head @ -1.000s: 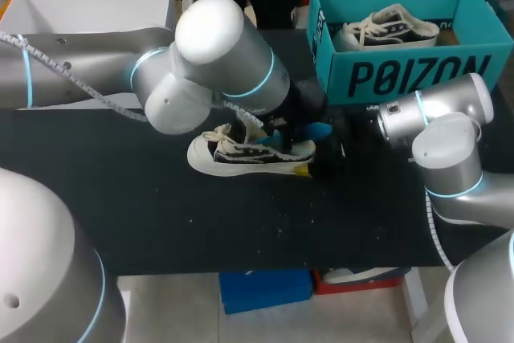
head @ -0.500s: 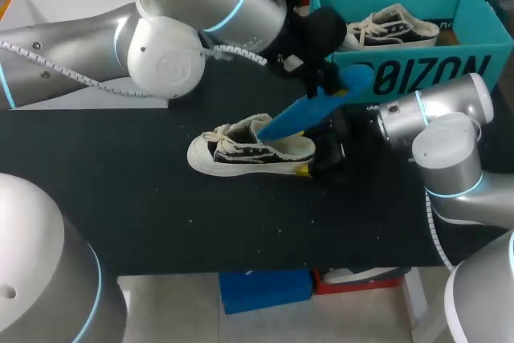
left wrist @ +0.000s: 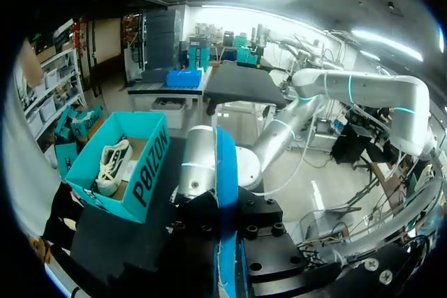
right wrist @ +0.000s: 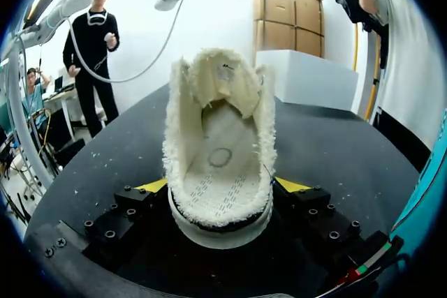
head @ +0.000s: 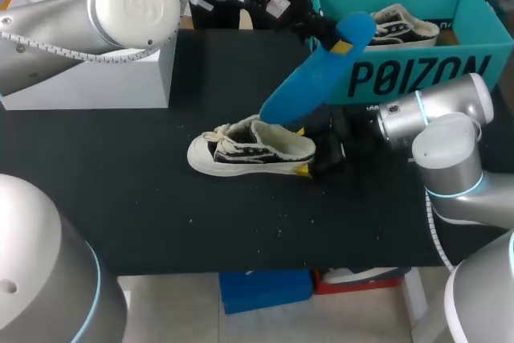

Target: Take the shoe out of the shoebox, open the shoe tongue, remove and reinsert the insole, then place the shoe into the shoebox

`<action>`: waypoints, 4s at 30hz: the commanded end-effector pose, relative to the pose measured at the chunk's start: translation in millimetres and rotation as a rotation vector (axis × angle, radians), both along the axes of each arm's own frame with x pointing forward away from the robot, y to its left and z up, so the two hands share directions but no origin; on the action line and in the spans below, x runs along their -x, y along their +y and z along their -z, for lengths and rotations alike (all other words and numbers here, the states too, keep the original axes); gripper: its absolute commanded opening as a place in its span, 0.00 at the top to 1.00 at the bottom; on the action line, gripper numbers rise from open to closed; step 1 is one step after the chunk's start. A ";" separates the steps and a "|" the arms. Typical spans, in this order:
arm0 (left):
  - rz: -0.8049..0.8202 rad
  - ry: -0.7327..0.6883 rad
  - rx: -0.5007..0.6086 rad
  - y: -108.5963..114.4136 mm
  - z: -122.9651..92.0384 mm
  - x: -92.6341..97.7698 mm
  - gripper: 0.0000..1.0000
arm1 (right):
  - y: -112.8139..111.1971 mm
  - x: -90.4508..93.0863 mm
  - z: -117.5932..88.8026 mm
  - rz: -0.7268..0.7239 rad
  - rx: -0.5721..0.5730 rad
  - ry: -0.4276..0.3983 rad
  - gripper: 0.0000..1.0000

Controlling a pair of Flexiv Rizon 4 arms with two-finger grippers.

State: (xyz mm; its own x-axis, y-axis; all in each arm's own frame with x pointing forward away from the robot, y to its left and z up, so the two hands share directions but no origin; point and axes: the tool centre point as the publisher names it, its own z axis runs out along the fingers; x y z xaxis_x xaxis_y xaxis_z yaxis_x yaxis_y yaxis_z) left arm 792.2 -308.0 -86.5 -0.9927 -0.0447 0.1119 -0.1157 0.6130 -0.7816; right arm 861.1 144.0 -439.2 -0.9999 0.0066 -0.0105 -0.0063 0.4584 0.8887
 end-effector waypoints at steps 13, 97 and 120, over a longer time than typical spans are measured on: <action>-0.057 0.105 0.202 16.7 -26.6 20.4 1.00 | 0.4 -0.1 2.5 0.002 0.002 0.000 1.00; -0.070 0.182 0.698 66.7 -153.5 124.9 1.00 | -27.1 -2.1 -17.0 -0.080 0.251 -0.006 0.00; -0.070 0.182 0.698 66.7 -153.5 124.9 1.00 | -20.6 -4.2 -36.1 -0.161 0.678 -0.033 0.00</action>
State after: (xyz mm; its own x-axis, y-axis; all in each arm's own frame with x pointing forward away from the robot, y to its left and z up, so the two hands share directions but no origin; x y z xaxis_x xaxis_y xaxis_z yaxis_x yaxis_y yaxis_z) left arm 667.4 -240.7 67.7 -0.9525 0.0352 0.3026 -0.3037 -0.0328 -0.9522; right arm 867.4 120.5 -407.7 -0.9870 -0.1606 0.0073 -0.1334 0.8435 0.5203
